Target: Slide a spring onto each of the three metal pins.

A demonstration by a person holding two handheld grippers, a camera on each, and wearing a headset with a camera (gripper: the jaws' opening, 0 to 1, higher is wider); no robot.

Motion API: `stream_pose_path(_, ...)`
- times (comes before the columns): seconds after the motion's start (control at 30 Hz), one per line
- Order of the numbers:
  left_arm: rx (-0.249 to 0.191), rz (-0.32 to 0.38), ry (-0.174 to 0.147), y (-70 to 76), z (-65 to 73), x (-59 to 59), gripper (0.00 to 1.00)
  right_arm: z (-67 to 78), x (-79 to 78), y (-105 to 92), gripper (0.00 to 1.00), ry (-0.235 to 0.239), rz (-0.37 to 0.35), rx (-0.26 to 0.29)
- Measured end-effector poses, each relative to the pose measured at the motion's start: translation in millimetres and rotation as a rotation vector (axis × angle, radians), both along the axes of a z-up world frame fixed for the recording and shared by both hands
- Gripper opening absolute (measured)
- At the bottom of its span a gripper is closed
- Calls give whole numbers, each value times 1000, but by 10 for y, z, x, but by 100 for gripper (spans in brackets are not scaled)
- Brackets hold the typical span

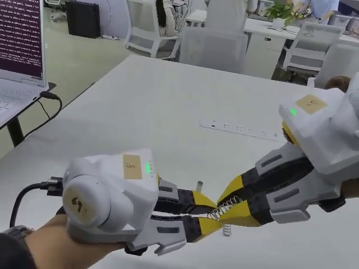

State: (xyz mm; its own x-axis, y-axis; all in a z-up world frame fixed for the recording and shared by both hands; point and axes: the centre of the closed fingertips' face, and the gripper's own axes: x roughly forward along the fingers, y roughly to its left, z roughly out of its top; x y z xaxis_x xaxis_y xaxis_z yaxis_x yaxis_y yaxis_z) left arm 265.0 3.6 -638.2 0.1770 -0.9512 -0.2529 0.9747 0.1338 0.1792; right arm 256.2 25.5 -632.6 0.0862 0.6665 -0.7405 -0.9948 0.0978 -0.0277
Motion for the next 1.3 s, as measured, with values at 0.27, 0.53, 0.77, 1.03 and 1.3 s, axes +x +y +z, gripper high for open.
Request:
stream_pose_path(0.27, -18, 8, 6, 13, 29, 6, 2, 0, 3, 17, 9, -12, 2, -39)
stream_pose_path(0.53, -41, 27, 22, 18, 49, 27, 3, 18, 30, 31, 9, -20, -2, -94)
stream_pose_path(0.77, -46, 46, 91, 64, 11, 71, 5, -41, 65, 89, 9, -25, 16, -145)
stream_pose_path(1.03, -23, 62, 129, 140, -105, 139, 15, -95, 132, 99, 9, -22, 20, -176)
stream_pose_path(1.3, 2, 87, 170, 251, -288, 187, 25, -138, 222, 55, 9, -23, -1, -192)
